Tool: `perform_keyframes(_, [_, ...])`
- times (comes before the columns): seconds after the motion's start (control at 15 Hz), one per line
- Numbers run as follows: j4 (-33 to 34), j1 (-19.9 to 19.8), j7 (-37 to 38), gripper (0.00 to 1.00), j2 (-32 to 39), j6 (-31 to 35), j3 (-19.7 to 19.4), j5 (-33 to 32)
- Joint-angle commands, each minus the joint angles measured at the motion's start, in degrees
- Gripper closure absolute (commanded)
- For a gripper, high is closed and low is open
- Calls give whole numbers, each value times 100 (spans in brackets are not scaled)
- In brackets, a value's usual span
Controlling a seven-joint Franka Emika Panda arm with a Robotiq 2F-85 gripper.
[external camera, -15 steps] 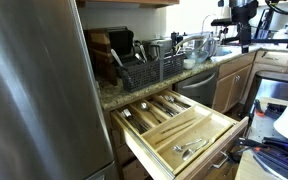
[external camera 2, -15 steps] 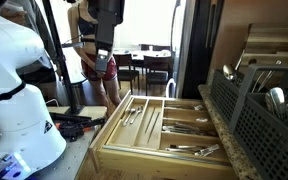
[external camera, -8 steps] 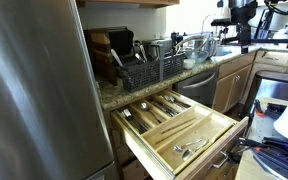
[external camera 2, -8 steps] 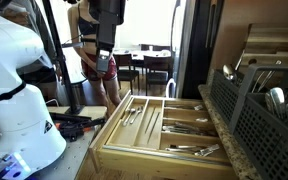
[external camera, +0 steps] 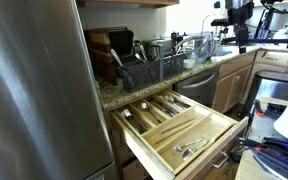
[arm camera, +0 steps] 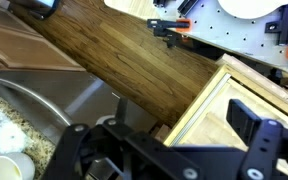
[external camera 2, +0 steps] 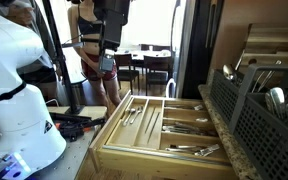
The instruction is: Remove a spoon from the rack and put it in the second compartment from the left in the drawer
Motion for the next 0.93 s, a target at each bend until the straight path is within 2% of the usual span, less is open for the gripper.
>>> perform_keyframes(0.0, [253,119,114,0,208,97,-20,-223])
perform_keyframes(0.87, [979,183,123,0,1079,452,7,-274])
